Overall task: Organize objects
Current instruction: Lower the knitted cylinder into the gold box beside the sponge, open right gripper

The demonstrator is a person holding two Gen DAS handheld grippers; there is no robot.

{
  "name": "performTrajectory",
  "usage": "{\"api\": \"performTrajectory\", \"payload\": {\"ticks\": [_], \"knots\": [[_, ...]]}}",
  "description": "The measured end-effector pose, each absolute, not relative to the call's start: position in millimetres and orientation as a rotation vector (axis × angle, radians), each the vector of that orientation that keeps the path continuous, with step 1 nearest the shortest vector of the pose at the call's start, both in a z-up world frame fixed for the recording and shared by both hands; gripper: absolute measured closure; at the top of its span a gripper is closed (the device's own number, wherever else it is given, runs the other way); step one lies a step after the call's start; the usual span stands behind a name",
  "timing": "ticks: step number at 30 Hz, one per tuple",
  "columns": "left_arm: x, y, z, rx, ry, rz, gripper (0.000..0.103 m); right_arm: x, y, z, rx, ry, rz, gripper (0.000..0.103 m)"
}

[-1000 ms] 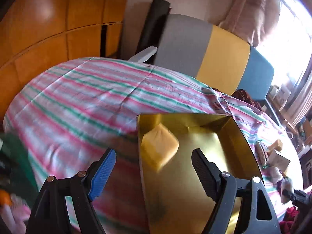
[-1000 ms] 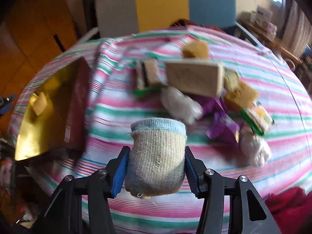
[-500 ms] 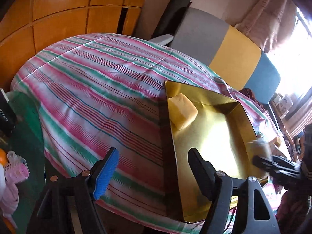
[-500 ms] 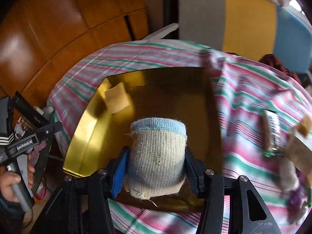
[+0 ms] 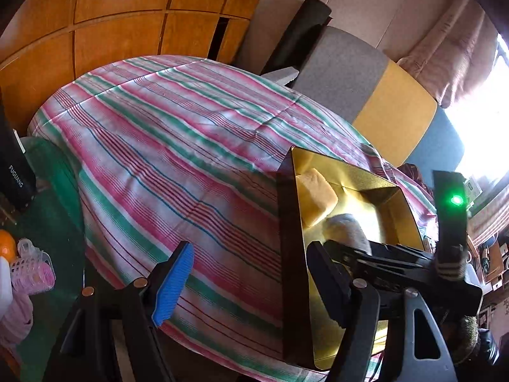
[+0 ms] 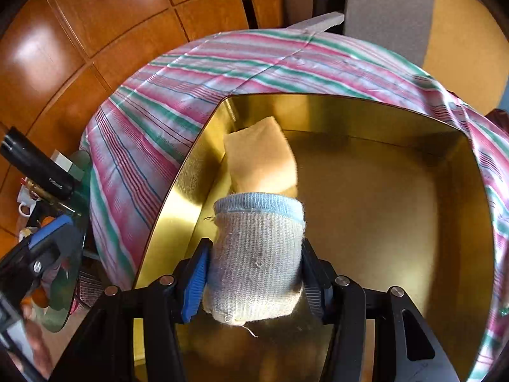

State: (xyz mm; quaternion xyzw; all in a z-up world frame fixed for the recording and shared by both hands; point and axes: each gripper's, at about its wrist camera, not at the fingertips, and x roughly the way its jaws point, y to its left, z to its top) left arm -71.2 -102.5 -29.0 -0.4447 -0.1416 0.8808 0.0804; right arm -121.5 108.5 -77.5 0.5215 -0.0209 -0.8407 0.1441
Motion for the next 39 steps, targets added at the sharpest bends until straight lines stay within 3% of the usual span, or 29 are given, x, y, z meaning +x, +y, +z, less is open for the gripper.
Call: {"api": "performTrajectory", "payload": {"ticks": [8,14,31,39], "knots": [[-71,-100,-31,-1.336,-0.408,2.63,0.029,-154,82,-89,1.523,-0.119,-2.399,0.044],[-70,-97,-30,-1.332,-0.377,2.646,0.029,-149,99,-73,1.432,-0.278,-2.407,0.015],[-49,-58,2,-1.174,-0.126,2.725,0.029,-79,146,-22,1.251,-0.156,-2.665,0.001],[-40,-34,10,-1.14,-0.068,2.694,0.029,-46,200,-8,1.217,-0.199,-2.777,0.0]]}}
